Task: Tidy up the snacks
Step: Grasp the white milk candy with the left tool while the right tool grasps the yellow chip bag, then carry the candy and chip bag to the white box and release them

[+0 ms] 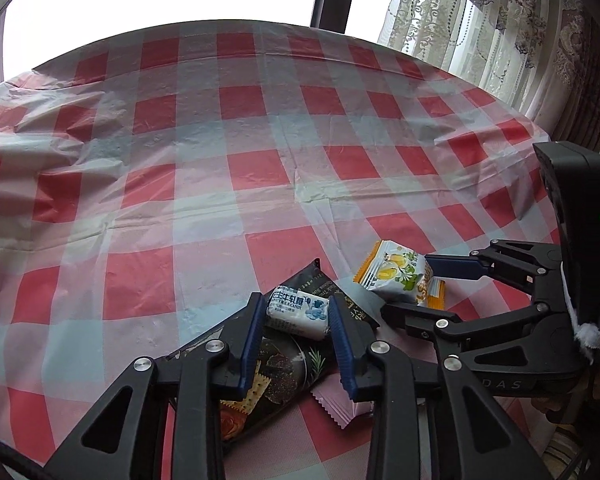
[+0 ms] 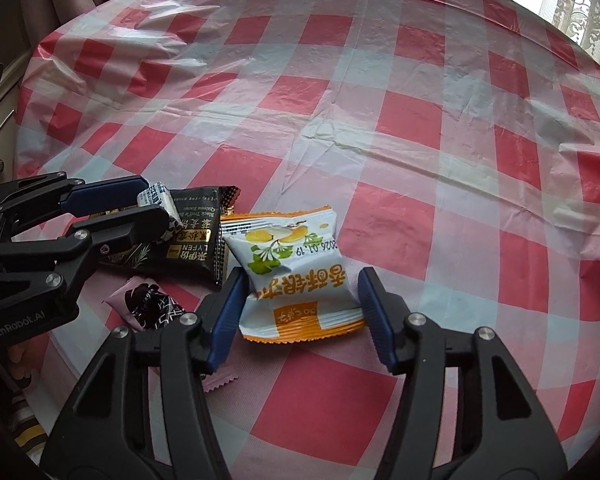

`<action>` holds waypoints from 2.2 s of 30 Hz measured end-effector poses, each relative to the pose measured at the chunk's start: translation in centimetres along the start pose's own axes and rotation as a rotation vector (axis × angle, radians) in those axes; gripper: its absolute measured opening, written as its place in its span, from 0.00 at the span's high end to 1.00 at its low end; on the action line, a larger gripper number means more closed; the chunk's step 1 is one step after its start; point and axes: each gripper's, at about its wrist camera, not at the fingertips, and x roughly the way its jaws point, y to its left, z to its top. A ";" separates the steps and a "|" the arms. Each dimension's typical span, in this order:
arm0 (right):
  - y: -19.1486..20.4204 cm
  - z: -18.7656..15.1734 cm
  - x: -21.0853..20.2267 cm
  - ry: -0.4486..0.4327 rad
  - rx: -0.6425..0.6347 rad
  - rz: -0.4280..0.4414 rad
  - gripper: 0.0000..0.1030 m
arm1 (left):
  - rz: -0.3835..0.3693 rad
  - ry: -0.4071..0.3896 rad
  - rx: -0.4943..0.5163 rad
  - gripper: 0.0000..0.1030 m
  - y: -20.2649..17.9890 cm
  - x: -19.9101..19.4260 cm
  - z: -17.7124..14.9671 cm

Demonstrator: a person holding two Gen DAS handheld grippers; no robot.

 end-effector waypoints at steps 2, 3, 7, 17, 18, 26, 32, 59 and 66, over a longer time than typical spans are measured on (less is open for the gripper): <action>-0.1 0.0 -0.1 -0.004 0.007 0.002 0.44 | -0.001 0.001 0.000 0.67 0.0 -0.1 0.0; -0.1 -0.1 -0.1 -0.006 0.009 0.003 0.45 | -0.002 0.001 0.002 0.67 -0.1 -0.1 -0.1; -0.3 -0.2 -0.3 -0.018 0.030 0.008 0.48 | 0.005 0.004 0.012 0.68 -0.3 -0.2 -0.1; -1.2 -0.9 -1.8 -0.040 0.096 -0.015 0.52 | 0.002 -0.001 0.000 0.68 -0.8 -1.0 -0.4; -1.2 -1.0 -2.1 -0.043 0.102 -0.016 0.52 | 0.002 -0.003 -0.001 0.68 -0.8 -1.1 -0.4; -1.1 -1.8 -4.6 -0.072 0.122 -0.020 0.52 | 0.003 -0.028 -0.002 0.68 -2.0 -2.8 -0.4; -1.3 -3.3 -6.4 -0.083 0.143 -0.025 0.52 | -0.005 -0.032 -0.006 0.68 -3.5 -3.9 -0.9; -8.2 -14.0 -15.8 -0.141 0.316 -0.129 0.52 | -0.156 0.007 0.175 0.68 -17.7 -6.3 -3.5; -11.3 -17.6 -18.7 -0.146 0.380 -0.184 0.52 | -0.215 0.031 0.255 0.68 -22.7 -6.3 -4.4</action>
